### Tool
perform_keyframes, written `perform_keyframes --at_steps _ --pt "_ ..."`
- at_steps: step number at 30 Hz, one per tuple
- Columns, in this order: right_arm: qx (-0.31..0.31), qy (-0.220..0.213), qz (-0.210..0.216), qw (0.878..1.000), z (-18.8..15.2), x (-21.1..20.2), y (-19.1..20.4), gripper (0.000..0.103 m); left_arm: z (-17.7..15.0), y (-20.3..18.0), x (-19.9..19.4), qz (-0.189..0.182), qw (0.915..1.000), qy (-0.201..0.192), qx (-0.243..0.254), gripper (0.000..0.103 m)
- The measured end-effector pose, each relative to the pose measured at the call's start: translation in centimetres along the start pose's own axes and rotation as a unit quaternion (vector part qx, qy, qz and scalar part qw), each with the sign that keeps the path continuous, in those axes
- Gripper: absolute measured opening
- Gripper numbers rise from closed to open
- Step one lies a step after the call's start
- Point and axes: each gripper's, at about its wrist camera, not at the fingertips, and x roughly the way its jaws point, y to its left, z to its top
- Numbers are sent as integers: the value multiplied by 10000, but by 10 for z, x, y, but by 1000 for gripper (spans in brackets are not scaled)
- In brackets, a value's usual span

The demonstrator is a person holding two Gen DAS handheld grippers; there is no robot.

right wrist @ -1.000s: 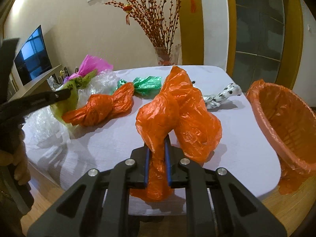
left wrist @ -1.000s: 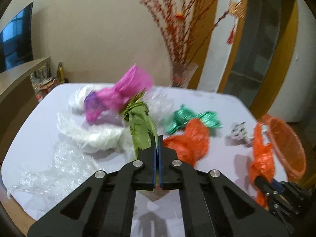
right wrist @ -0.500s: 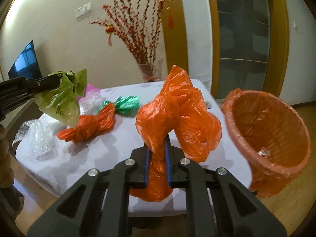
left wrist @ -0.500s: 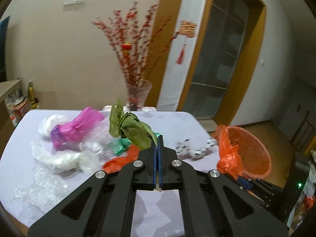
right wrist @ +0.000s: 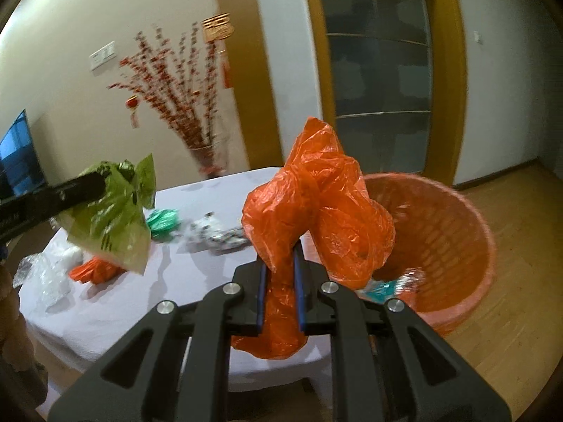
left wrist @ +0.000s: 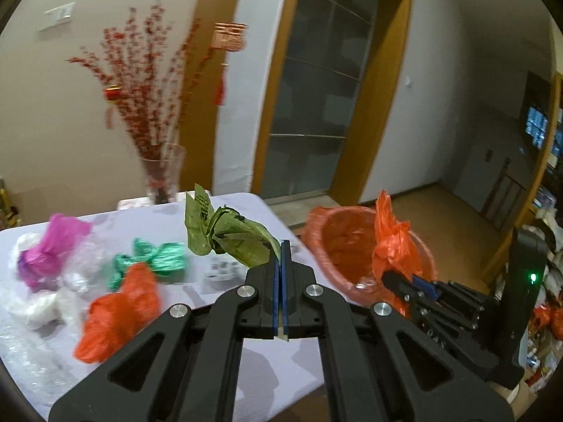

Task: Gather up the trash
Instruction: 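Carry both bags over the wastebasket and open both tools to drop them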

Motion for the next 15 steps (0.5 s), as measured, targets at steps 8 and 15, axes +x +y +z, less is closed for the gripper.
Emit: perform_keyframes --at_steps 8,15 --pt "179 -55 -437 9989 8 -5 -47 14 2 -45 31 -599 9978 118 254 1" --pt "317 -47 -639 9974 15 -1 -79 14 7 -74 55 -941 9945 204 407 1"
